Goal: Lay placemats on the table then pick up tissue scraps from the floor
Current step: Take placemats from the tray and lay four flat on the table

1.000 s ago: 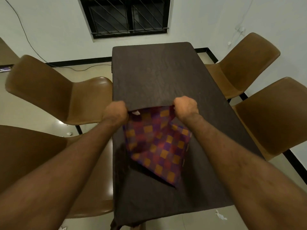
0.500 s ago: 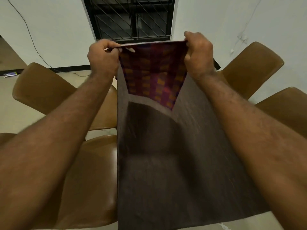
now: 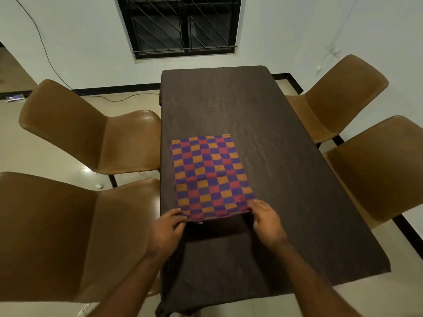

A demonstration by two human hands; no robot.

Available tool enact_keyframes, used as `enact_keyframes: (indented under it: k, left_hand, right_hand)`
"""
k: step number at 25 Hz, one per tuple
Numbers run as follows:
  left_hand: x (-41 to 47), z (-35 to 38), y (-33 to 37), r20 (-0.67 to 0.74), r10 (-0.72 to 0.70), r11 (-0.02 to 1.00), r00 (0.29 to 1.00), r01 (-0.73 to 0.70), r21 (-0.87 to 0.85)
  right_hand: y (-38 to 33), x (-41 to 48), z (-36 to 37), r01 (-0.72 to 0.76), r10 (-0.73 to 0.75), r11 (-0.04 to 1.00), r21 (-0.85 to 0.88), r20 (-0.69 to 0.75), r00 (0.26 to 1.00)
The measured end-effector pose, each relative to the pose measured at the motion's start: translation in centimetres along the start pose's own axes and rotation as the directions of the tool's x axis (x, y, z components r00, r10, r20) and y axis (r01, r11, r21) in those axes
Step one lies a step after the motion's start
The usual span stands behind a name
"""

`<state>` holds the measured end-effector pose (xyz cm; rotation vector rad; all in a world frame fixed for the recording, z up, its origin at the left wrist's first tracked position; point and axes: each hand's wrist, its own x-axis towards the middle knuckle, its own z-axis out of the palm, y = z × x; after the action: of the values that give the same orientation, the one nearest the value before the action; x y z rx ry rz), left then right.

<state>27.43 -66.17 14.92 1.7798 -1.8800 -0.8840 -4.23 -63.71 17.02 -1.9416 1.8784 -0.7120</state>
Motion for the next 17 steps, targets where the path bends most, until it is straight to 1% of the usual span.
enact_keyframes:
  k: [2, 3, 5, 8, 10, 13, 15, 17]
  left_hand:
    - [-2.2, 1.9, -1.4, 0.058, -0.006, 0.999, 0.998, 0.004, 0.035]
    - [-3.1, 2.4, -1.7, 0.079, -0.005, 0.999, 0.997, 0.0, 0.054]
    - [-4.5, 3.2, -2.2, 0.094, 0.009, 0.997, 0.996, -0.017, 0.08]
    - [-6.4, 3.6, -2.7, 0.105, 0.009, 0.991, 0.994, -0.023, 0.128]
    - [-7.4, 3.7, -2.8, 0.116, 0.011, 0.984, 0.993, -0.031, 0.174]
    - [-8.5, 3.7, -2.8, 0.097, 0.043, 0.968, 0.994, -0.065, 0.242]
    - [-9.2, 3.7, -3.0, 0.1, 0.057, 0.954, 0.993, -0.084, 0.289]
    - [-9.9, 3.9, -3.1, 0.108, 0.071, 0.939, 0.992, -0.103, 0.328]
  right_hand:
    - [1.2, -2.9, 1.2, -0.092, 0.093, 0.996, -0.013, 0.135, 0.987]
    - [1.7, -4.1, 1.6, -0.121, 0.121, 0.993, -0.012, 0.163, 0.979]
    - [2.0, -6.0, 1.9, -0.149, 0.147, 0.989, 0.001, 0.173, 0.974]
    - [2.0, -7.9, 1.9, -0.168, 0.182, 0.981, -0.101, 0.157, 0.971]
    - [2.2, -9.2, 1.8, -0.201, 0.213, 0.975, -0.1, 0.141, 0.967]
    - [2.3, -10.7, 1.8, -0.229, 0.256, 0.958, -0.173, 0.154, 0.954]
    - [2.3, -11.5, 2.0, -0.222, 0.26, 0.95, -0.221, 0.158, 0.953]
    - [2.7, -12.2, 2.3, -0.181, 0.244, 0.937, -0.3, 0.187, 0.952]
